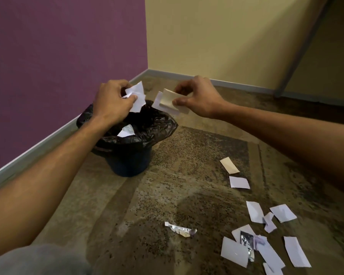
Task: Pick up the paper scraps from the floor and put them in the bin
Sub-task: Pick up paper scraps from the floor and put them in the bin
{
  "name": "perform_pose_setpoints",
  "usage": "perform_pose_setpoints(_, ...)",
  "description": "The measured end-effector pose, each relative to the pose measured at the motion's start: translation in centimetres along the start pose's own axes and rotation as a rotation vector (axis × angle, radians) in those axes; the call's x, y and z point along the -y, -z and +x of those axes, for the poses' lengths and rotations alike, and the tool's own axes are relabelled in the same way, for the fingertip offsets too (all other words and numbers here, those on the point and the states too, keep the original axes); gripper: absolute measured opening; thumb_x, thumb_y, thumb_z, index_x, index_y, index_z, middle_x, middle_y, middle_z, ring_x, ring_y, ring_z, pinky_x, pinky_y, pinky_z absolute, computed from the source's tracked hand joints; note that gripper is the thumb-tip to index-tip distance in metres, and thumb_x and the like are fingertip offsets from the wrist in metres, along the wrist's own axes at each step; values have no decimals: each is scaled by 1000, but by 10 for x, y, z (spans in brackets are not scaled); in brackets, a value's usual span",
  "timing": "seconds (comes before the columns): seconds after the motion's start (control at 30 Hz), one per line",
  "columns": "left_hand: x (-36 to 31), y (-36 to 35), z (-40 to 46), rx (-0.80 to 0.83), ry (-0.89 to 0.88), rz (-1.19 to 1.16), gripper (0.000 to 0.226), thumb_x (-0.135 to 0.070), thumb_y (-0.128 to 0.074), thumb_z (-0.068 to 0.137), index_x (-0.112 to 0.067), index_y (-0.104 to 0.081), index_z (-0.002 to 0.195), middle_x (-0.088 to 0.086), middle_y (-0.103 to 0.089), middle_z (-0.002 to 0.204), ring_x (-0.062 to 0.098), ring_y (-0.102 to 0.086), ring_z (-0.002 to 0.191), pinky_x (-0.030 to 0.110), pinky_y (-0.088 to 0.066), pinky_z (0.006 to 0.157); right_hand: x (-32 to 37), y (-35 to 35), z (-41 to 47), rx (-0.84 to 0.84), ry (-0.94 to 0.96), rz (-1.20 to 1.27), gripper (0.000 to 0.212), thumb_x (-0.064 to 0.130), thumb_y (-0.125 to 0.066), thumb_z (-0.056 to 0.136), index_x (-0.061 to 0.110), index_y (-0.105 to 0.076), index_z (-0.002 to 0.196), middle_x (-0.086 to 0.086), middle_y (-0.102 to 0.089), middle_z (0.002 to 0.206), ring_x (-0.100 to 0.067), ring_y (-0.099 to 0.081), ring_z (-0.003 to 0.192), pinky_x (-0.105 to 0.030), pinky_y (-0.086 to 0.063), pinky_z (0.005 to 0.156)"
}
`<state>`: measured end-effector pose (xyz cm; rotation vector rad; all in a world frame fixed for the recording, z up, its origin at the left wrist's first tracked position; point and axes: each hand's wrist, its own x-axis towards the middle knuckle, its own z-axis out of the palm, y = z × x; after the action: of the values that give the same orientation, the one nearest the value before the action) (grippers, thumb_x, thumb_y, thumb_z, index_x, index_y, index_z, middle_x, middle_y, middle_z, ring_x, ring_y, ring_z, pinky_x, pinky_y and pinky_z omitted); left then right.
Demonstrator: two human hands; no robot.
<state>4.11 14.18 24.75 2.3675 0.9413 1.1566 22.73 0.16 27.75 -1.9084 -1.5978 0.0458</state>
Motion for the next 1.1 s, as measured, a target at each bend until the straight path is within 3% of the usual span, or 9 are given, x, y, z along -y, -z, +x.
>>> perform_pose_setpoints(0.13, 23, 11, 4, -13, 122, 47, 21, -30, -67, 81, -18, -73, 97, -1, -66, 81, 24, -64, 79, 42, -55, 74, 16, -24, 29, 20, 40, -54, 17, 21, -75, 80, 16, -74, 96, 2, -74, 95, -13, -69, 86, -37, -58, 82)
perform_pose_setpoints(0.27, 47, 17, 5, 7, 201, 64, 21, -28, -68, 83, -13, -73, 98, 9, -71, 89, 29, -66, 87, 42, -54, 78, 26, -52, 52, 14, 60, -71, 15, 22, -73, 81, 18, -73, 96, 4, -72, 94, -9, -65, 84, -28, -54, 79)
perform_pose_setpoints(0.33, 55, 17, 3, 50, 230, 73, 28, -25, -70, 85, -8, -71, 108, 13, -72, 101, 29, -66, 96, 35, -50, 82, 27, -67, 59, 58, 59, -78, 18, 24, -68, 87, 18, -71, 104, 3, -72, 104, -8, -62, 89, -26, -49, 82)
perform_pose_setpoints(0.47, 60, 11, -4, 204, 274, 127, 57, -35, -66, 89, -8, -50, 137, 15, -57, 135, 33, -52, 125, 41, -39, 102, 26, -89, 56, 189, 22, -67, 37, 37, -48, 98, 19, -55, 130, -1, -64, 126, -18, -59, 113, -46, -46, 100)
perform_pose_setpoints(0.6, 60, 1, -15, 173, 229, 169, 58, -41, -61, 90, -12, -47, 138, 15, -52, 138, 35, -47, 127, 46, -39, 104, 16, -89, 40, 229, 3, -35, 44, 36, -44, 100, 15, -48, 138, -5, -62, 129, -21, -59, 115, -46, -46, 102)
perform_pose_setpoints(0.73, 52, -14, -28, 112, 113, 163, 55, -43, -61, 87, -15, -52, 133, 7, -51, 136, 28, -47, 126, 45, -42, 102, -5, -73, 18, 250, -28, -11, 44, 34, -51, 98, 13, -49, 136, -6, -64, 125, -16, -61, 106, -26, -45, 87)
perform_pose_setpoints(0.83, 38, -24, -39, 112, -8, 181, 53, -41, -61, 87, -16, -52, 133, 5, -47, 138, 24, -45, 128, 44, -41, 101, -27, -60, -2, 255, -68, -17, 43, 35, -55, 96, 15, -51, 134, -2, -65, 122, -13, -61, 106, -19, -42, 79)
perform_pose_setpoints(1.1, 2, -54, -77, 212, -290, 209, 46, -37, -59, 88, -12, -57, 126, 7, -54, 128, 23, -50, 117, 41, -42, 97, -73, -46, -65, 271, -203, -39, 46, 34, -63, 92, 14, -54, 132, 3, -64, 111, -11, -62, 97, -22, -46, 81)
